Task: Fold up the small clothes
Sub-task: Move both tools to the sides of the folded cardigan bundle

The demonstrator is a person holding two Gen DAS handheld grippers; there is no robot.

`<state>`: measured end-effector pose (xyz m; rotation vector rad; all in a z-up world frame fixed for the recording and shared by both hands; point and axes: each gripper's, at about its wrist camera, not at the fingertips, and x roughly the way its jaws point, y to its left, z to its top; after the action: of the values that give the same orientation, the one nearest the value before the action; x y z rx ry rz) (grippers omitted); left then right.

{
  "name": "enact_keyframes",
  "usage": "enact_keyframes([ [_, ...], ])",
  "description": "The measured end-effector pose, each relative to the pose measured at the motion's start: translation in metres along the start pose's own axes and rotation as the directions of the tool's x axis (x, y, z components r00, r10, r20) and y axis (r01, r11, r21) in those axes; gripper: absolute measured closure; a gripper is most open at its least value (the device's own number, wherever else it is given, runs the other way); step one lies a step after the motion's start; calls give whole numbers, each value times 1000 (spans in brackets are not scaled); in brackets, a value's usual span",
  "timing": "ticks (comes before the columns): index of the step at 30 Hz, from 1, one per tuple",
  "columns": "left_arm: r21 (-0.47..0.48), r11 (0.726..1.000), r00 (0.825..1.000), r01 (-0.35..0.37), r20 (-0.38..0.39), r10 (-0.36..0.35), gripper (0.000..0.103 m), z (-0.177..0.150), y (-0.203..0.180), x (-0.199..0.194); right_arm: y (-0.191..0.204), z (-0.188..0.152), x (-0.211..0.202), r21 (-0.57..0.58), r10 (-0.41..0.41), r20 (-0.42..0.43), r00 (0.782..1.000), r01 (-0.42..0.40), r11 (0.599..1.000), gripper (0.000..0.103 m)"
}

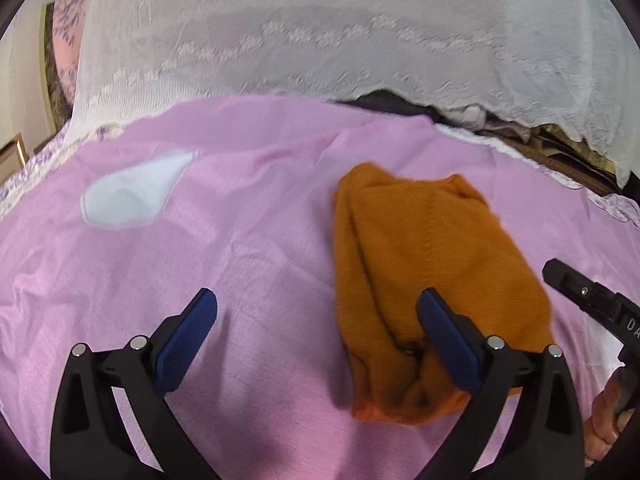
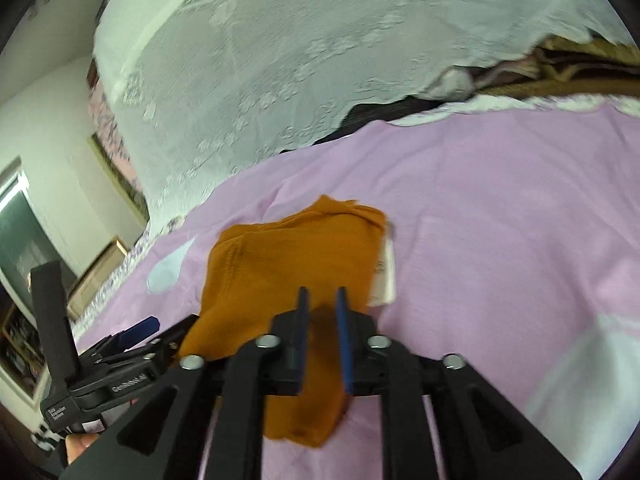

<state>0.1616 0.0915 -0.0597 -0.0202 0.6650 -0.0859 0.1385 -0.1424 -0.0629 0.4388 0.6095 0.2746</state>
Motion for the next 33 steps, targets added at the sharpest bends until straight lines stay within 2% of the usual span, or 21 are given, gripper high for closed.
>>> enact_keyframes([
  [5,66,997,998,39,55,-43,5,-2,-16,-13,-13,-9,-9,58,11,-13,1000,-10,998,77],
  [9,91,995,996,52,69,-58,5,-4,-24,-16,-11,-14,-16,50,15,1,1000,-15,999,66],
  [15,92,993,996,68,56,-73,5,-4,-24,-15,-11,-16,-17,44,20,-4,1000,-19,999,60],
  [19,96,993,996,67,49,-72,5,-5,-25,-13,-13,-16,-17,58,28,-8,1000,-28,998,52],
  [33,70,990,993,120,-6,-120,5,-6,-22,-4,-16,-17,-14,77,43,-25,999,-41,996,48],
])
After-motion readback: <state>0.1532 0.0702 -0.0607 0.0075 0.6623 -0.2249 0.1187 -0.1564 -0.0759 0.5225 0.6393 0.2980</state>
